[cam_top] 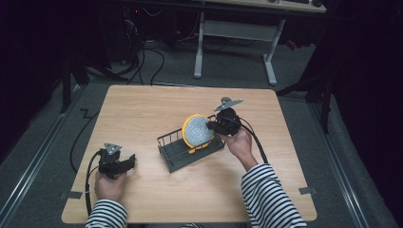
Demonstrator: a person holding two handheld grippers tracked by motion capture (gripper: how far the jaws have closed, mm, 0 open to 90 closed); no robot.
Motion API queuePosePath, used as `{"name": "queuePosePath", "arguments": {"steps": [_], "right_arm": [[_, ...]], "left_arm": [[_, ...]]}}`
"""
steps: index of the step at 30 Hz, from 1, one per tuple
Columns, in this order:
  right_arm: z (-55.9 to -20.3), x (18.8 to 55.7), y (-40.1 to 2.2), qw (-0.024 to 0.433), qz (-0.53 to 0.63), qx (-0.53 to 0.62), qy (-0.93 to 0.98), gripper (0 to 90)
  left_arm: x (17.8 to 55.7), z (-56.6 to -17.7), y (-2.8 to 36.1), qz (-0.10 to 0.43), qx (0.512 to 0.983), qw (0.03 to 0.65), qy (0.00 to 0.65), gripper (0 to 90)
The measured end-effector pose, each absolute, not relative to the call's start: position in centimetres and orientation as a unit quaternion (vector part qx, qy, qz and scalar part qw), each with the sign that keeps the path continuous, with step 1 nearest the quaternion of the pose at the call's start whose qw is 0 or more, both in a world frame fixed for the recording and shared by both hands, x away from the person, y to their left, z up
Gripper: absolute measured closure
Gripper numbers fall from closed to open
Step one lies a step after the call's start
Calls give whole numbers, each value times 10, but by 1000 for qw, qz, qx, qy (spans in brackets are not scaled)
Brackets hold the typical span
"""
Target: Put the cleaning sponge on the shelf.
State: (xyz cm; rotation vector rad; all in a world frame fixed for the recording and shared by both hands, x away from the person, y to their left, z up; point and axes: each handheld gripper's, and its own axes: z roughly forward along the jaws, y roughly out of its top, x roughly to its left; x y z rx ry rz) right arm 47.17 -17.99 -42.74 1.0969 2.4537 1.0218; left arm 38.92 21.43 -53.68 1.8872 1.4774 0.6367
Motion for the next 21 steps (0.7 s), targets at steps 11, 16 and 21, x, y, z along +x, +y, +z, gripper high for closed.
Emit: {"name": "queuePosePath", "arguments": {"steps": [11, 16, 21], "right_arm": [[-432, 470, -189, 117, 349, 392, 843, 600], [-426, 465, -197, 125, 360, 398, 835, 515], [-417, 460, -208, 137, 372, 404, 824, 509]], "left_arm": [[389, -537, 214, 243, 720, 325, 563, 297], [389, -537, 214, 243, 720, 324, 563, 297], [389, -537, 214, 243, 720, 325, 564, 297]]}}
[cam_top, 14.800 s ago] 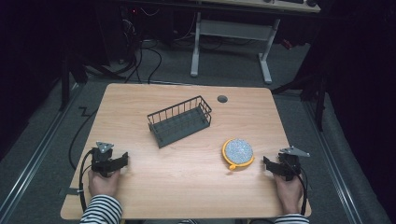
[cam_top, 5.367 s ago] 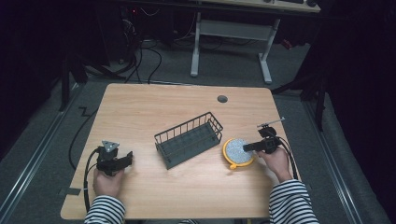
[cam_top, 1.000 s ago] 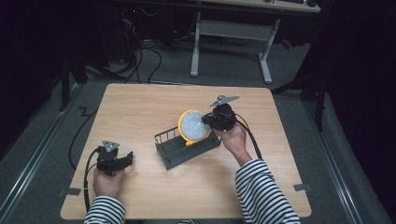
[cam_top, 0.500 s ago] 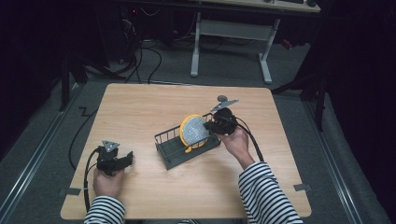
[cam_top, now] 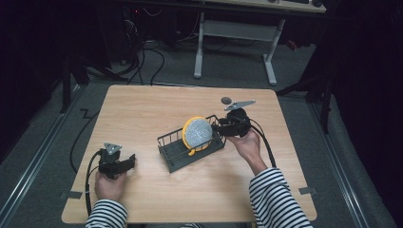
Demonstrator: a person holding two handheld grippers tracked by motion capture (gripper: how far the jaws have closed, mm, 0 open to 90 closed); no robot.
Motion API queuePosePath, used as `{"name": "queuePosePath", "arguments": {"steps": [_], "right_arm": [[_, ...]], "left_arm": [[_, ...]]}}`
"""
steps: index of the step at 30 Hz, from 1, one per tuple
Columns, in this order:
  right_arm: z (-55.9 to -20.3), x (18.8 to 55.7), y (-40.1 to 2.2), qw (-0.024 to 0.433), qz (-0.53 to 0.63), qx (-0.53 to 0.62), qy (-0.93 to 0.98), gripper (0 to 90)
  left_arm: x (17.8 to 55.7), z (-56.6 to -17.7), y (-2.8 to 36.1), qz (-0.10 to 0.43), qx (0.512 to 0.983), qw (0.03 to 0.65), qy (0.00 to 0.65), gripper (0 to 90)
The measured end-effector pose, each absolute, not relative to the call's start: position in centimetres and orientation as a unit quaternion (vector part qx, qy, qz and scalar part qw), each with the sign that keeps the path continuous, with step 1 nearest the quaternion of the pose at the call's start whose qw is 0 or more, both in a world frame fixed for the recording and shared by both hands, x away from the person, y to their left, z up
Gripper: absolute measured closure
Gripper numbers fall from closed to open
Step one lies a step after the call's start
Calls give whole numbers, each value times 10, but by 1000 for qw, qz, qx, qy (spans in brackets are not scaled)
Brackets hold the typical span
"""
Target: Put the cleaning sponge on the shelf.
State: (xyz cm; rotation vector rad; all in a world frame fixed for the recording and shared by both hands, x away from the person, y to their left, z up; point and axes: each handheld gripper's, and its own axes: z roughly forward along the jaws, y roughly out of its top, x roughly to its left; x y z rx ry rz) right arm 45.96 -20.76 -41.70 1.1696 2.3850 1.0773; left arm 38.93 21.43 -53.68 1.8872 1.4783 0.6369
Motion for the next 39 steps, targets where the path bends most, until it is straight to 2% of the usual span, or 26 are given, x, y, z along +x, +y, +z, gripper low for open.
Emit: {"name": "queuePosePath", "arguments": {"steps": [28, 39], "right_arm": [[-413, 420, -300, 168, 402, 478, 763, 510], [-418, 397, -319, 179, 408, 490, 749, 510]], "left_arm": [[389, -537, 214, 243, 719, 324, 564, 298], [389, -537, 214, 243, 719, 325, 564, 297]]}}
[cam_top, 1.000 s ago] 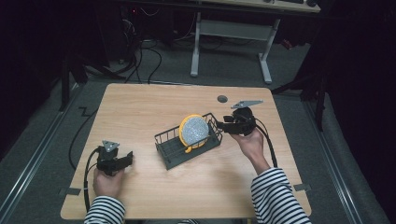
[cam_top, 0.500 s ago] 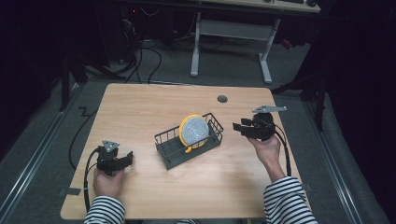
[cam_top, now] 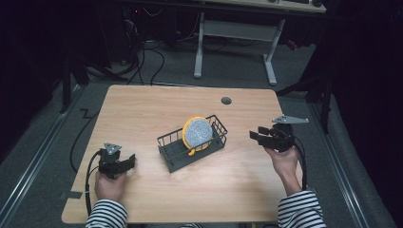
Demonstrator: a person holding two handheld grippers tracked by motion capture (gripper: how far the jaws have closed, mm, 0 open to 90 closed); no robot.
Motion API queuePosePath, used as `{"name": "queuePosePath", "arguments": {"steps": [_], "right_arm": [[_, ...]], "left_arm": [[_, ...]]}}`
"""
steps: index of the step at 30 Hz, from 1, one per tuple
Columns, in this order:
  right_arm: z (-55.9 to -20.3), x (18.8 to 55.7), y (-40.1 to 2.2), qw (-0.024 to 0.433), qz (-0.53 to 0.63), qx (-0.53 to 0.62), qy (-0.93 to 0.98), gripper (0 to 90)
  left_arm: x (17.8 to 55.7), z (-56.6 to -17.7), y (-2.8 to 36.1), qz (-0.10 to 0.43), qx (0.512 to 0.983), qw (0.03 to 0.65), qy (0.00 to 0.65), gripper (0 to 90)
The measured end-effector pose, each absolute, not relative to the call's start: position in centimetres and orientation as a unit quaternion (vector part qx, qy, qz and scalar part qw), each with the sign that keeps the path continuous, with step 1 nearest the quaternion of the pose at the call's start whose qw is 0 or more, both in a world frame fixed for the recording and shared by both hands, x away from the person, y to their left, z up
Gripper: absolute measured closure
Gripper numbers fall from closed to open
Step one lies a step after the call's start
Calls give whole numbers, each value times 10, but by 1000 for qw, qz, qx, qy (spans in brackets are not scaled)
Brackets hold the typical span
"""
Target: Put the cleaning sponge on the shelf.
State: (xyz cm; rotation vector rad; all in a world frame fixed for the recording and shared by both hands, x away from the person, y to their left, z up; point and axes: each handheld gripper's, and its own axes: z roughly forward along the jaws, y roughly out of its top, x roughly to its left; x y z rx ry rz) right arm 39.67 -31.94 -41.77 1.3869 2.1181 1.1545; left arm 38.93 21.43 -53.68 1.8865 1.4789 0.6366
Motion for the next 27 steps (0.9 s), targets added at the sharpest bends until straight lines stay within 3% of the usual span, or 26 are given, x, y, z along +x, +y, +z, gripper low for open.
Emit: {"name": "queuePosePath", "arguments": {"steps": [27], "right_arm": [[-466, 359, -356, 172, 411, 533, 719, 520]], "left_arm": [[389, -537, 214, 243, 720, 324, 564, 294]]}}
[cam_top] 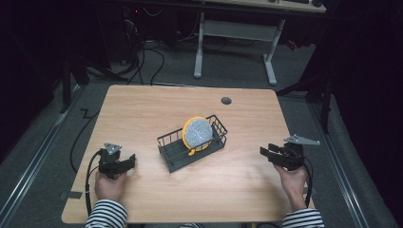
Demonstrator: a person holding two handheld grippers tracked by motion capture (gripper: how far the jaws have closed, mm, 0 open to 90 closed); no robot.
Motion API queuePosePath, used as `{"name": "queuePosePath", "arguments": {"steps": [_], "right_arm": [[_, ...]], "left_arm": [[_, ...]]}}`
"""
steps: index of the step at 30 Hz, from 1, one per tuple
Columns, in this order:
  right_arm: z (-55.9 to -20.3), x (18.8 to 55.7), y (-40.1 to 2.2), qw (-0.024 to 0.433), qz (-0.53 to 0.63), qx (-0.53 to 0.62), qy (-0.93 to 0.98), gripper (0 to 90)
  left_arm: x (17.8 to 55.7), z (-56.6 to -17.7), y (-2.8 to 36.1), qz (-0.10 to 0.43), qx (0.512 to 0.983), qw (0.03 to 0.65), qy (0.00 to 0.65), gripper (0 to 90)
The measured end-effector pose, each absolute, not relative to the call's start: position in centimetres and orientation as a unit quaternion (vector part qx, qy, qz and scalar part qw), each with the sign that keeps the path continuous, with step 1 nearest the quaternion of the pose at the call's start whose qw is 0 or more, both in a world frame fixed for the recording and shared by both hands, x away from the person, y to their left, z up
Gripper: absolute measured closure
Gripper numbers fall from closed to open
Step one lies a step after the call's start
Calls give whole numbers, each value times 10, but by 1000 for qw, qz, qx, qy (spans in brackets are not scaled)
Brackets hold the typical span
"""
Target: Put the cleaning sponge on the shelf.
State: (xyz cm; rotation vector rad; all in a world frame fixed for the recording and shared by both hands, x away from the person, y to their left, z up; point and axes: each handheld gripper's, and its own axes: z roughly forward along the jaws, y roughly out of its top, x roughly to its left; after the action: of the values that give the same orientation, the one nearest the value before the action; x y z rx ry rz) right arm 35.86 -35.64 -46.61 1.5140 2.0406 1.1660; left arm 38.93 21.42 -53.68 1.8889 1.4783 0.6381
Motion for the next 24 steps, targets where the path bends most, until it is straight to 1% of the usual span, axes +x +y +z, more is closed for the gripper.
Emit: {"name": "queuePosePath", "arguments": {"steps": [10, 24], "right_arm": [[-490, 352, -358, 156, 410, 547, 713, 522], [-513, 345, -352, 152, 398, 553, 716, 515]], "left_arm": [[389, -537, 214, 243, 720, 323, 563, 293], [389, -537, 214, 243, 720, 324, 564, 293]]}}
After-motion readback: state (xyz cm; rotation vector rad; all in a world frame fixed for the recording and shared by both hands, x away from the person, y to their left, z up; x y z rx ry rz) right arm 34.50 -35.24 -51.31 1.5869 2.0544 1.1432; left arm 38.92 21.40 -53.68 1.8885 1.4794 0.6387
